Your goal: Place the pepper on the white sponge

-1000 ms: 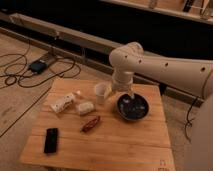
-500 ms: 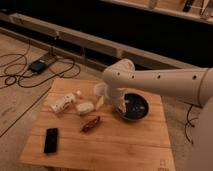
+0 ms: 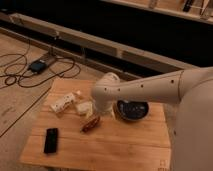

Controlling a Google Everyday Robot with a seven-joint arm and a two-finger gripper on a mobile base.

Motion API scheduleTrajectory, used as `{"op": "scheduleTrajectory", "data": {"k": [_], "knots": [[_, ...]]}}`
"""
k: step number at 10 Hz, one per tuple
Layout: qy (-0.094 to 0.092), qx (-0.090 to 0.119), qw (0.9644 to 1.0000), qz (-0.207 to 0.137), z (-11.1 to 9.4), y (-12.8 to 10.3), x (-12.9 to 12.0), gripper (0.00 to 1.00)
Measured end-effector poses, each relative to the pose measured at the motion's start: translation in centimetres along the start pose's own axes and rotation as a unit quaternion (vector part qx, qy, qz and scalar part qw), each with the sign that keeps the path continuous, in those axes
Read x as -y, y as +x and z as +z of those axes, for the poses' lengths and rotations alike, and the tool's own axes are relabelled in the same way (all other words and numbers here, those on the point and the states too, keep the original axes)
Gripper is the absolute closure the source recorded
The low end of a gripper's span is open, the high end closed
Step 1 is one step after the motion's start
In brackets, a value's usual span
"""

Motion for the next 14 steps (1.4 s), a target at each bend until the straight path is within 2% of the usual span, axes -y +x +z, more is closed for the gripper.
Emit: {"op": "scheduleTrajectory", "data": {"k": [3,7,14], "knots": [[0.011,-0.002,0.9996,-0.025,3.2,0.0,-2.5,0.20],[0.026,-0.017,0.9995,-0.010,6.3,-0.7,-3.1,0.20],[0.045,-0.043,0.9981,0.005,9.3,-1.2,-3.0,0.20]]}}
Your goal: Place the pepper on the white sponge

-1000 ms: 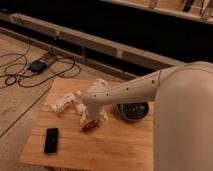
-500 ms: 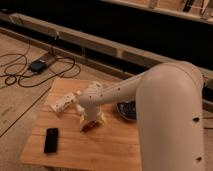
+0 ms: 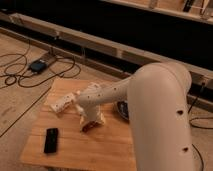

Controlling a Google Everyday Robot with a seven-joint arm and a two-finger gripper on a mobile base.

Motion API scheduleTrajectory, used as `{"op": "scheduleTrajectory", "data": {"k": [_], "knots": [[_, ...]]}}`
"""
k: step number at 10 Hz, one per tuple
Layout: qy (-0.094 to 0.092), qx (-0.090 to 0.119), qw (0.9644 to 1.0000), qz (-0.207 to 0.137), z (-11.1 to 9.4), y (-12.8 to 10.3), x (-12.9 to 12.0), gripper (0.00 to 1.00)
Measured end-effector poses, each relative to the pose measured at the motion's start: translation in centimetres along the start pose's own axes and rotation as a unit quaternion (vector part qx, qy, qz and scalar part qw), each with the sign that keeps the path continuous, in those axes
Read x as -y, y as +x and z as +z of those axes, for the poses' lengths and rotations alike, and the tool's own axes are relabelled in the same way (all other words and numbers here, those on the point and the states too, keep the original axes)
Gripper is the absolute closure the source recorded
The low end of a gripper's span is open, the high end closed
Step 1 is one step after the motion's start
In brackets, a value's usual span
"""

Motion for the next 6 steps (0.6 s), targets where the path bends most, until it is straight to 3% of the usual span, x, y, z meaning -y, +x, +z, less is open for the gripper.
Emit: {"op": "scheduleTrajectory", "data": {"k": [2,6], "knots": [[0.002,-0.007,1.0000,0.000,0.40,0.03,0.02,0.33],[-0.008,-0.024,0.9997,0.003,0.13,0.38,-0.14,0.74]]}}
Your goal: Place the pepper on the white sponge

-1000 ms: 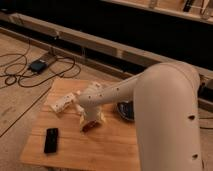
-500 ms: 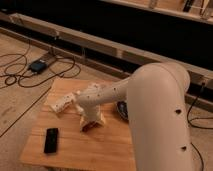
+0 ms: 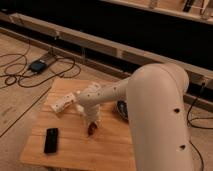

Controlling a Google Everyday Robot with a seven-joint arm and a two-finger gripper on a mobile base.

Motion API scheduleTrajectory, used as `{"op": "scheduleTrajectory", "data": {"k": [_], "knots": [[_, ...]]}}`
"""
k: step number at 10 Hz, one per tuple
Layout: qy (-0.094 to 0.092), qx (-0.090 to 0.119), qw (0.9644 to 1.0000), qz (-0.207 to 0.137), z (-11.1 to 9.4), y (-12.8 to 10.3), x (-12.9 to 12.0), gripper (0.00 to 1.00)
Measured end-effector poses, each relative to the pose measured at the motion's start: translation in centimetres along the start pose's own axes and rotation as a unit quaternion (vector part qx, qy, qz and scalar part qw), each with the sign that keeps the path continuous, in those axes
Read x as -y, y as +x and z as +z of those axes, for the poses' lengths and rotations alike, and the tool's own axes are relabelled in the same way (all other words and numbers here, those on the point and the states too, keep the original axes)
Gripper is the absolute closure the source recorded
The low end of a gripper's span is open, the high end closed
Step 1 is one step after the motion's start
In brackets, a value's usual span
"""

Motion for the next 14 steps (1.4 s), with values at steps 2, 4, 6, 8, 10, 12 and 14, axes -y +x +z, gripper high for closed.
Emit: {"op": "scheduleTrajectory", "data": {"k": [2,4,6,8,10,12,14], "knots": [[-0.010,-0.004,0.9999,-0.002,-1.0,-0.1,-0.2,0.94],[-0.027,-0.005,0.9995,-0.015,-2.6,-0.3,-0.8,1.00],[-0.046,-0.011,0.9977,-0.048,-4.7,-0.7,-1.6,1.00],[-0.049,-0.005,0.9948,-0.090,-7.0,-1.7,-2.1,1.00],[-0.046,0.005,0.9911,-0.125,-8.9,-3.2,-3.0,1.00],[-0.043,0.016,0.9856,-0.163,-10.3,-5.0,-4.9,1.00],[-0.042,0.020,0.9815,-0.186,-10.2,-6.9,-6.4,1.00]]}}
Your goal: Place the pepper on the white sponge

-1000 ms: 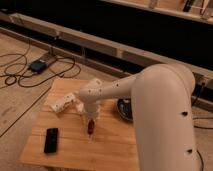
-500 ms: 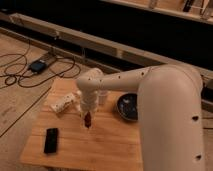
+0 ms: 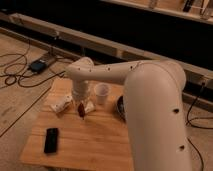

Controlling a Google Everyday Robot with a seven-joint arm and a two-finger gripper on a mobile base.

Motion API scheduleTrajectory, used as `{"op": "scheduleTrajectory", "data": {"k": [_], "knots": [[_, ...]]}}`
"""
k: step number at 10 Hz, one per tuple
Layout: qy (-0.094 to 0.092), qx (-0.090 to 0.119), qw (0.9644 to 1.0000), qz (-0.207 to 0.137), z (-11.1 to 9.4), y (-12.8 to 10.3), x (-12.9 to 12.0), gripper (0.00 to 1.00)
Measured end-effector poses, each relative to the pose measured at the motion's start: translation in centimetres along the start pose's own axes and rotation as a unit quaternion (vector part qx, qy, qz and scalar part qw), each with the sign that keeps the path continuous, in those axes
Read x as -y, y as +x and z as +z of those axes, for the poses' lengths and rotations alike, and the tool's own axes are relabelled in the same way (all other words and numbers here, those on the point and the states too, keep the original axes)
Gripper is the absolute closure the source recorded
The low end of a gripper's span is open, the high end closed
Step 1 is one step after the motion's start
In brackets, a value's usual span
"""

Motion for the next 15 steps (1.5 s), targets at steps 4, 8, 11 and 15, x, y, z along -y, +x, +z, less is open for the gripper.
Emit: {"op": "scheduleTrajectory", "data": {"k": [4,8,11,15], "knots": [[0.004,-0.014,0.9999,0.002,2.8,-2.8,2.2,1.00],[0.005,-0.012,0.9999,0.006,3.8,-4.5,3.7,0.92],[0.008,-0.017,0.9998,0.010,4.2,-4.7,4.5,0.61],[0.013,-0.035,0.9992,0.014,4.8,-4.2,5.2,0.23]]}}
